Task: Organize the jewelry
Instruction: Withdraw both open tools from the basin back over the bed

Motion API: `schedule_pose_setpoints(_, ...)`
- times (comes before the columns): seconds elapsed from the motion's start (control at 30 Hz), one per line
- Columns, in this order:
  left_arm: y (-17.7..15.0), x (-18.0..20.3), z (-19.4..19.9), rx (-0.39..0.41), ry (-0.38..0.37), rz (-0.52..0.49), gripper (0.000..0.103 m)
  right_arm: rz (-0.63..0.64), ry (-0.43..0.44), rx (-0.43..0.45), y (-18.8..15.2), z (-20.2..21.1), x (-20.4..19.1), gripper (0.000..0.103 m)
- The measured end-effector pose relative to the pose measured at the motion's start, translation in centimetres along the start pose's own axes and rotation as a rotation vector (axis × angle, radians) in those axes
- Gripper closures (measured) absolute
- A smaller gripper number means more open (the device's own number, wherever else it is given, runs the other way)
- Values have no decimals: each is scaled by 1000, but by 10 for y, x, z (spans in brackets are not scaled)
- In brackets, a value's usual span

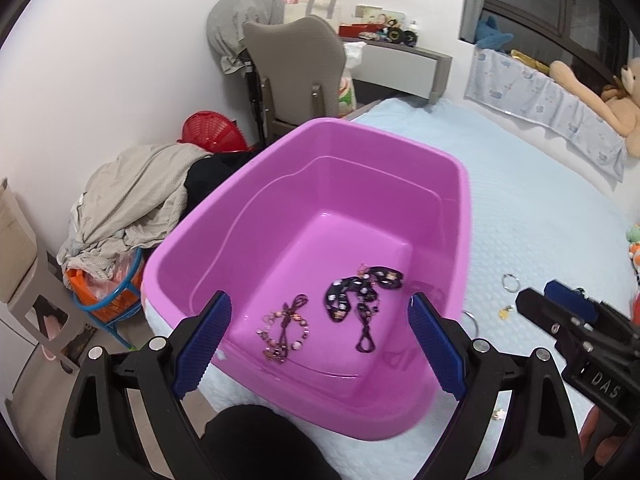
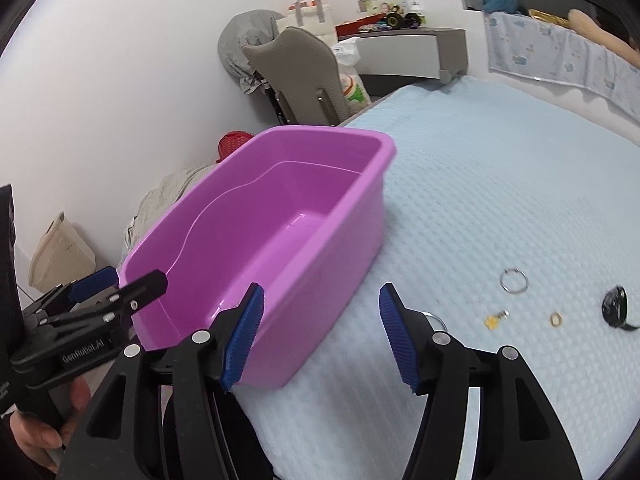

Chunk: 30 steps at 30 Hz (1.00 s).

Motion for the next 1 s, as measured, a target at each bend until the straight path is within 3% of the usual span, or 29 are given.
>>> schedule_pose_setpoints(0.43,-7,86,17,42,-115,-112,13,-147,-87,28,-52,49,97,43)
schedule_pose_setpoints(0.77,-32,155,7,27,-195,-200,11,-297,-214,56,-99,92,201,43)
schedule_pose_setpoints(1.0,-59,178,-13,-15,-205,-215,11,-350,-245,59,-125,97,237,43)
Point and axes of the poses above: each gripper's, at about its wrist camera, not at the fingertips, and z roughly against the way its jaws point, x to its right, y to its top, the point moved 10 cm from there along -z, roughly the way its jaws point, and after that the axes turned 11 degrees about -z, right-handed, at the moved point
